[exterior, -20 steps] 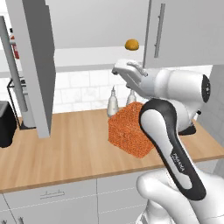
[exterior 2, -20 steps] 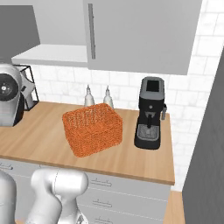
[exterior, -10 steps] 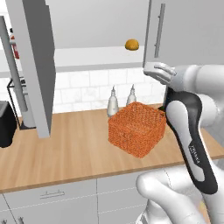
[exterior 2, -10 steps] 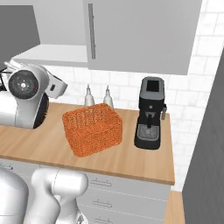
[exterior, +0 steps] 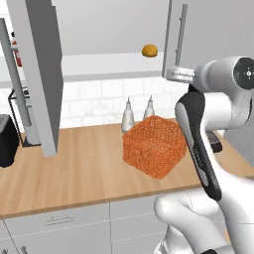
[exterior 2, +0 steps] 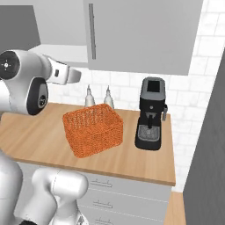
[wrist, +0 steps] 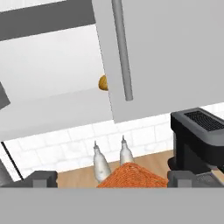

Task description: Open the cabinet, pick up the bread from the cabinet and place it in the basket. Then move the basket to the dining counter.

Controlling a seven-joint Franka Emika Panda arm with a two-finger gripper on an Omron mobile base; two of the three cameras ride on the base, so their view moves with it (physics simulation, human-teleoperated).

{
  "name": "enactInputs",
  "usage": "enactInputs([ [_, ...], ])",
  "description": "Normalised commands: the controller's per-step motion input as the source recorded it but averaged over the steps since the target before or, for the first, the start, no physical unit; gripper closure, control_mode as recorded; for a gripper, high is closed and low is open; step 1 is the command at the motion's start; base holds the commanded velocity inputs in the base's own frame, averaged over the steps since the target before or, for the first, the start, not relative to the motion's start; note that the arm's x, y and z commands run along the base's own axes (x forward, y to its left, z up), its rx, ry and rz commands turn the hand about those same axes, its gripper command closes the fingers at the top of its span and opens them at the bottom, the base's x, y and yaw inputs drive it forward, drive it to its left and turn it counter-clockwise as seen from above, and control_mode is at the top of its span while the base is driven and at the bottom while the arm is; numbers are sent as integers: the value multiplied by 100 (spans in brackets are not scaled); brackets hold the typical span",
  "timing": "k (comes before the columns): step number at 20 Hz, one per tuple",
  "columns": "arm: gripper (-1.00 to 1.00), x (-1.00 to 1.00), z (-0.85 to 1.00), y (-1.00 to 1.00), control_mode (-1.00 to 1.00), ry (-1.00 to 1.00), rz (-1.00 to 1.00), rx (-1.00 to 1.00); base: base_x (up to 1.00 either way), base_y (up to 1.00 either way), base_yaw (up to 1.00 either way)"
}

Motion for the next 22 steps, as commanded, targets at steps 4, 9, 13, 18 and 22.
enactInputs([
  [4, -100, 58, 41, -21, -100, 0, -16, -19, 0, 0, 0],
  [9, -100, 29, 85, -65, -100, 20, 0, 0, 0, 0, 0],
  [13, -100, 32, 40, -21, -100, 16, 4, 3, 0, 0, 0],
  [18, -100, 47, -10, 12, -100, -3, 3, 7, 0, 0, 0],
  [22, -100, 26, -22, 0, -100, -13, 4, 6, 0, 0, 0],
])
